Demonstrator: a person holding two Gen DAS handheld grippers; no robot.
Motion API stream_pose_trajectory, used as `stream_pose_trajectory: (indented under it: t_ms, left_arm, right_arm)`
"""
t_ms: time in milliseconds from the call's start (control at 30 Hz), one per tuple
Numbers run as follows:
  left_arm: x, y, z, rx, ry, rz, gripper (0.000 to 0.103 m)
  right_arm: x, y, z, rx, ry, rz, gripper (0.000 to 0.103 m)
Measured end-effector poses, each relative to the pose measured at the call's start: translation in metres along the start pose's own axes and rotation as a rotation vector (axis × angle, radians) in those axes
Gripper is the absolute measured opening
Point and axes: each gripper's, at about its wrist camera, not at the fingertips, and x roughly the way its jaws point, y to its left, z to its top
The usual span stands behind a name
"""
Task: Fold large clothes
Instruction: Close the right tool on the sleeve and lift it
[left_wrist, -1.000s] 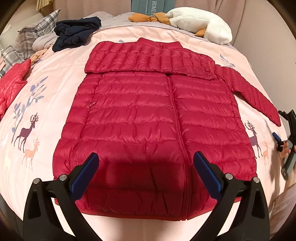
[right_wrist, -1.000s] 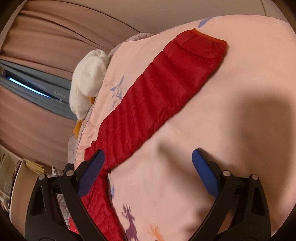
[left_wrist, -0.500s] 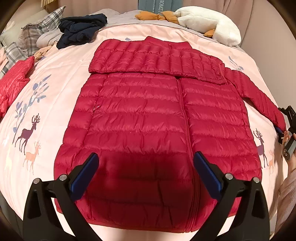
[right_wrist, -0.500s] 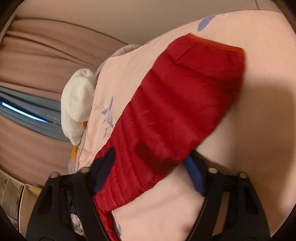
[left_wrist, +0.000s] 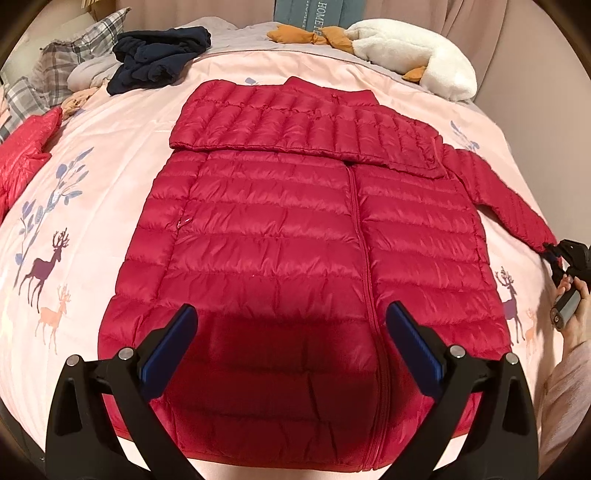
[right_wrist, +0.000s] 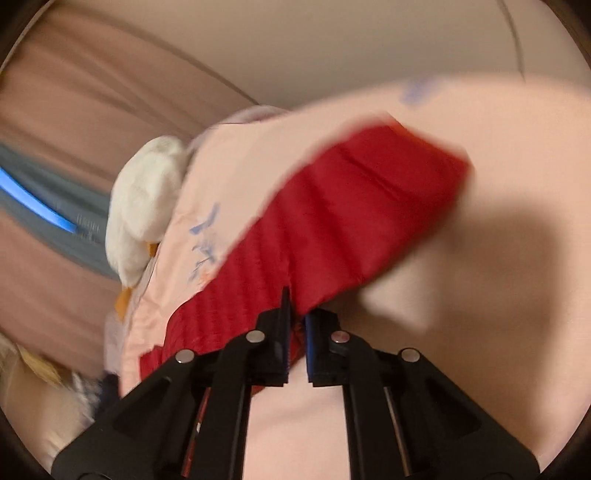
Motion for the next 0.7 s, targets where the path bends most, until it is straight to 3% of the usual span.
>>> stream_pose_trajectory:
  t_ms: [200,367,500,700]
  left_arm:
    - [-0.007,0.028,-0.004,-0.091,-0.014,-0.056,0.102]
    - [-0.014,0.053,-0.008,-0.145,-0.038,-0.085,0.102]
    - [-0.018,0.073,-0.01,-0.199,-0.041,-0.152,0.102]
    - [-0.015,0.09,-0.006,-0.252,-0.04,-0.281,0.102]
  right_arm:
    - [-0.039,0.104,-0.024,-0.34,-0.093,0.063,0.006]
    - [-0.052,0.188,-0.079,-0.624,-0.102,0.13,0.006]
    - [-0.054,0.246,-0.15,-0.891,-0.06,0.194,0.006]
    - [-0.042,0.285,-0.268,-1.255,0.048,0.218,0.006]
